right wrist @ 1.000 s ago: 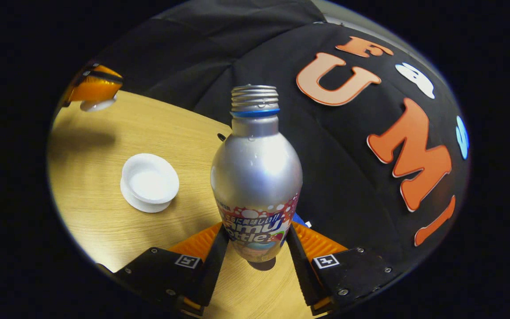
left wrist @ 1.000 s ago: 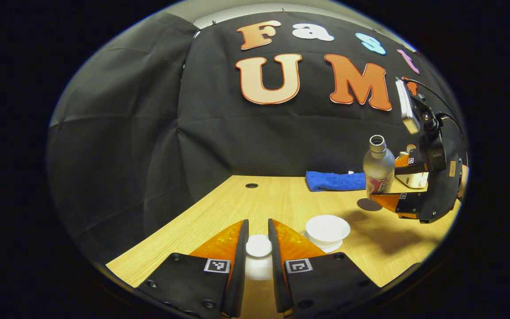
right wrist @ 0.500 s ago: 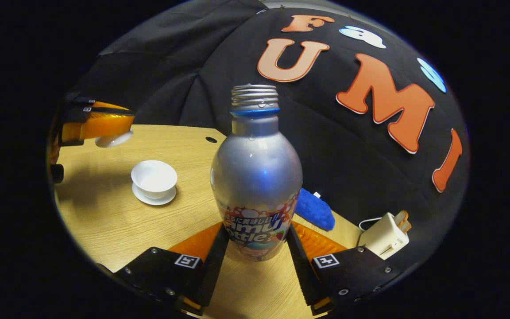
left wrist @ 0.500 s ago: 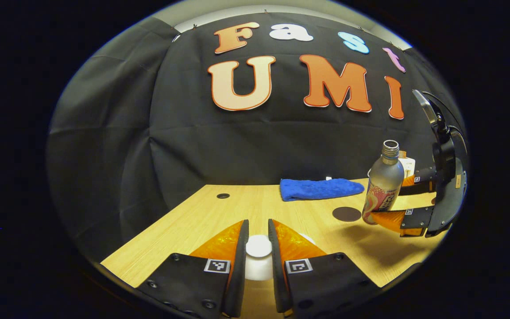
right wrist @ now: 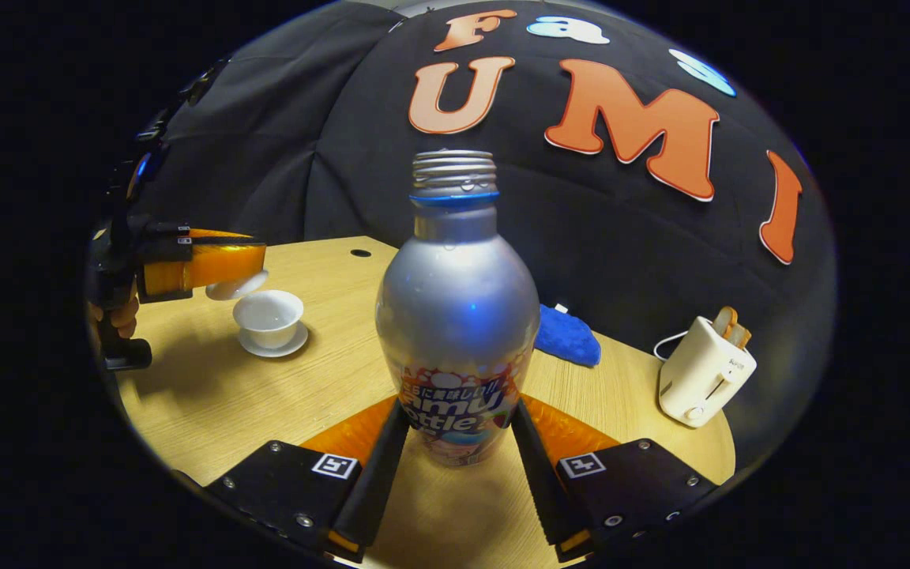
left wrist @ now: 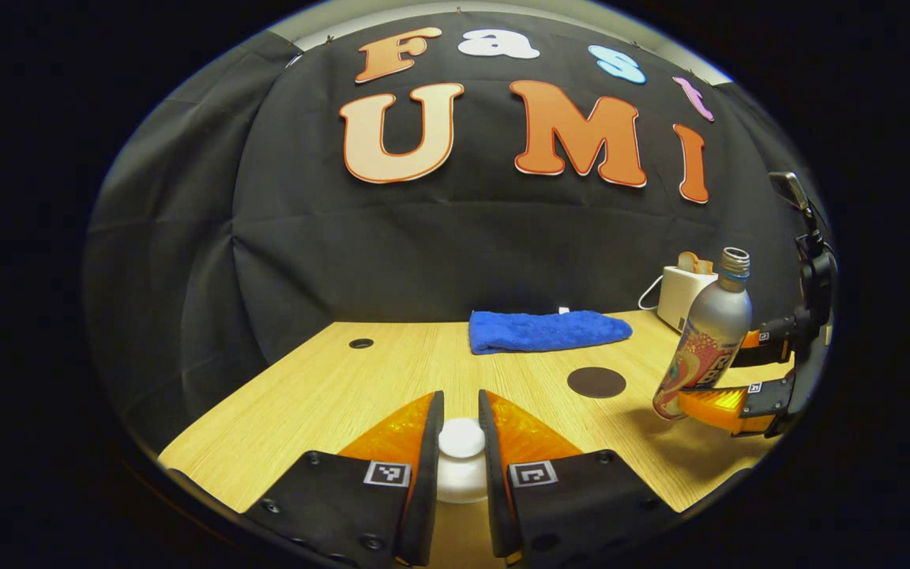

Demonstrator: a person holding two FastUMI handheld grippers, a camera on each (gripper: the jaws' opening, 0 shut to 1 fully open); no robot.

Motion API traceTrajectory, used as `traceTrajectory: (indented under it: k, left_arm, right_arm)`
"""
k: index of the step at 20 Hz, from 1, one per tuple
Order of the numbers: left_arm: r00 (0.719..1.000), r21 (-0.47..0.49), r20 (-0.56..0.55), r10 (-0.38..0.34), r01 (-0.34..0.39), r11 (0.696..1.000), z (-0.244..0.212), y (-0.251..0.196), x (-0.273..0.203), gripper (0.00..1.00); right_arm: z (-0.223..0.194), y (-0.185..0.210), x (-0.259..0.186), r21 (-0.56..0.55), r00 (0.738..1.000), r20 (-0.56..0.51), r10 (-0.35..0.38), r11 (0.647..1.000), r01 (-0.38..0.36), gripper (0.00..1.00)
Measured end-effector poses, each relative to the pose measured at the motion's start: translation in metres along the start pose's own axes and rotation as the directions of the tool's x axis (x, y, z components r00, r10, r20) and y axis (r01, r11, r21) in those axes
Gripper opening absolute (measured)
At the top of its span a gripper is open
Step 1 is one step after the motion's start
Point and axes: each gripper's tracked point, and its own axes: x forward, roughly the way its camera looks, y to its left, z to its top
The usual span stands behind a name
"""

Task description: Open the teacup lid with one hand, grasp the water bottle and pour water into the teacup with the other hand; after pouring, place the water bottle on the coaster and then close the teacup lid.

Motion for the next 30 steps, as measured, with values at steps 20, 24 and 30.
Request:
traceTrajectory:
  k: [20,24,30]
  left_arm:
    - [0.994,0.013,-0.099,0.04,-0.039,0.999,-0.041,0.0,0.037,0.31]
    - [0.995,0.012,-0.089,0.037,-0.036,0.999,-0.042,0.0,0.036,0.33]
    - [0.997,0.007,-0.065,0.05,-0.05,0.999,-0.033,0.002,0.03,0.47]
  right_arm:
    - [-0.029,0.004,-0.008,0.11,0.999,-0.025,0.041,0.993,-0.038,0.78]
    - [-0.033,0.008,-0.009,0.118,0.998,-0.035,0.049,0.992,-0.044,0.78]
    - [-0.039,0.015,-0.008,0.154,0.997,-0.047,0.066,0.986,-0.058,0.78]
